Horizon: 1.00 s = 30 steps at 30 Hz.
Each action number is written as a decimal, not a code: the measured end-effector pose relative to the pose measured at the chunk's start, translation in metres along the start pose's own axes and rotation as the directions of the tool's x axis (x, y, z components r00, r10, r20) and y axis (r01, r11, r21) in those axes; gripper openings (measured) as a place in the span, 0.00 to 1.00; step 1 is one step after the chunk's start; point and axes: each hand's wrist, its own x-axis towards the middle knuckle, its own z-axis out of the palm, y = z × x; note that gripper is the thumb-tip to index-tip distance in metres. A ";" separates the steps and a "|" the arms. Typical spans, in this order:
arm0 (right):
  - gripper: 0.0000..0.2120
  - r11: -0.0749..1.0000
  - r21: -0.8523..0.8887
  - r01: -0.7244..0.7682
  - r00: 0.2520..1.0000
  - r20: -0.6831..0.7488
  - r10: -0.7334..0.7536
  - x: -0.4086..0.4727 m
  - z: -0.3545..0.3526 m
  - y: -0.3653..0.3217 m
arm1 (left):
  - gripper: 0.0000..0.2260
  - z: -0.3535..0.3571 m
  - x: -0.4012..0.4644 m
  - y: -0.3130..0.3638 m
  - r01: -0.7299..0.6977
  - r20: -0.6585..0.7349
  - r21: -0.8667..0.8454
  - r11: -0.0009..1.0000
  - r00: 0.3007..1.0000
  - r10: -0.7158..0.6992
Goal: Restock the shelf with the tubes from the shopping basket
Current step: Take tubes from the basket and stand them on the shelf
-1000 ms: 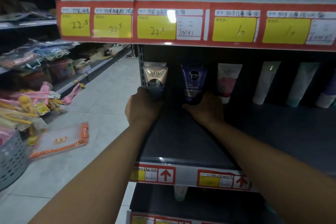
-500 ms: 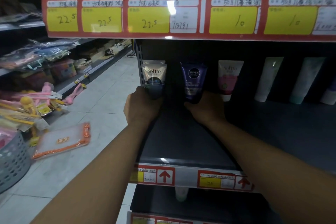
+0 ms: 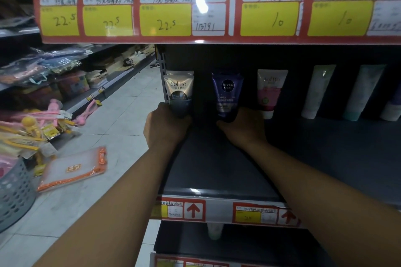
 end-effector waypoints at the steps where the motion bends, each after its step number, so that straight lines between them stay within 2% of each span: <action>1: 0.18 1.000 0.002 -0.009 1.000 0.003 0.009 -0.001 -0.001 0.000 | 0.27 0.000 0.000 0.000 0.000 0.003 -0.002 1.000 1.000 0.000; 6: 0.15 0.999 -0.031 -0.021 0.999 0.045 0.022 -0.003 -0.006 -0.002 | 0.28 0.001 0.001 -0.001 -0.001 0.033 -0.010 1.000 0.999 0.002; 10: 0.24 0.997 -0.082 -0.001 0.999 0.035 0.004 -0.004 -0.007 -0.002 | 0.27 -0.004 -0.003 0.001 0.002 0.070 0.003 1.000 0.998 -0.002; 14: 0.26 0.994 -0.092 0.051 0.997 0.059 -0.045 -0.015 -0.019 -0.001 | 0.25 -0.017 -0.013 0.006 -0.026 0.118 0.025 0.999 0.993 0.023; 17: 0.22 0.986 -0.127 0.111 0.993 0.061 -0.104 -0.030 -0.029 0.003 | 0.25 -0.032 -0.026 0.011 -0.079 0.136 0.044 0.996 0.988 0.072; 22: 0.17 0.981 -0.166 0.099 0.993 0.084 -0.086 -0.059 -0.053 0.016 | 0.11 -0.058 -0.059 0.020 -0.180 0.182 0.145 0.973 0.971 0.152; 30: 0.11 0.976 -0.170 0.133 0.987 0.110 -0.115 -0.115 -0.112 0.033 | 0.09 -0.087 -0.130 0.057 -0.261 0.230 0.148 0.954 0.947 0.223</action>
